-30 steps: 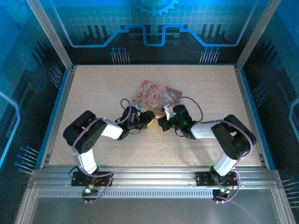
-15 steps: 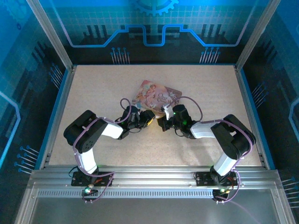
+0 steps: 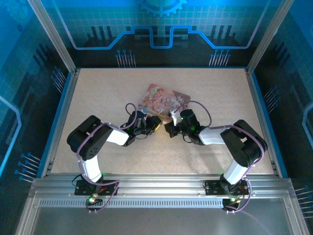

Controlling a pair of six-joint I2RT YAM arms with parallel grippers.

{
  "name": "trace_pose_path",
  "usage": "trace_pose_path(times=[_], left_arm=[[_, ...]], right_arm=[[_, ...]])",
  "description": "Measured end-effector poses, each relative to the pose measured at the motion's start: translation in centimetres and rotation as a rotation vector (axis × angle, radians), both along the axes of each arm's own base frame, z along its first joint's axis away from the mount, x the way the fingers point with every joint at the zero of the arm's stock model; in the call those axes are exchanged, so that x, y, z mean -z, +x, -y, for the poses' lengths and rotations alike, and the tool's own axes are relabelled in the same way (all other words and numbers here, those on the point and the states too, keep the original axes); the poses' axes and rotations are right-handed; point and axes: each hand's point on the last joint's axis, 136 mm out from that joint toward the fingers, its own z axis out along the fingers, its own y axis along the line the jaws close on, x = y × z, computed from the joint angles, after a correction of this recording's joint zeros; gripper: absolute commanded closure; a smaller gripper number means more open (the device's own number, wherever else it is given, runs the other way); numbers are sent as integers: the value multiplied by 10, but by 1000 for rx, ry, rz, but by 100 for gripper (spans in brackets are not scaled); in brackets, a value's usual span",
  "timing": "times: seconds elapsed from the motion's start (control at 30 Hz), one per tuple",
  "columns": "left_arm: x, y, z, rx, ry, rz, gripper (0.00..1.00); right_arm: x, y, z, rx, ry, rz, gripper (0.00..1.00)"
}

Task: Unlock the padlock with the key

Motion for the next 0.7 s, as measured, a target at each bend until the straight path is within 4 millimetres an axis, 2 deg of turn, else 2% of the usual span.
trace_pose_path(times=[0.7], left_arm=[[0,8,-1,-30,1,12,82]], right_arm=[[-3,8,-5,43,33,-49,100]])
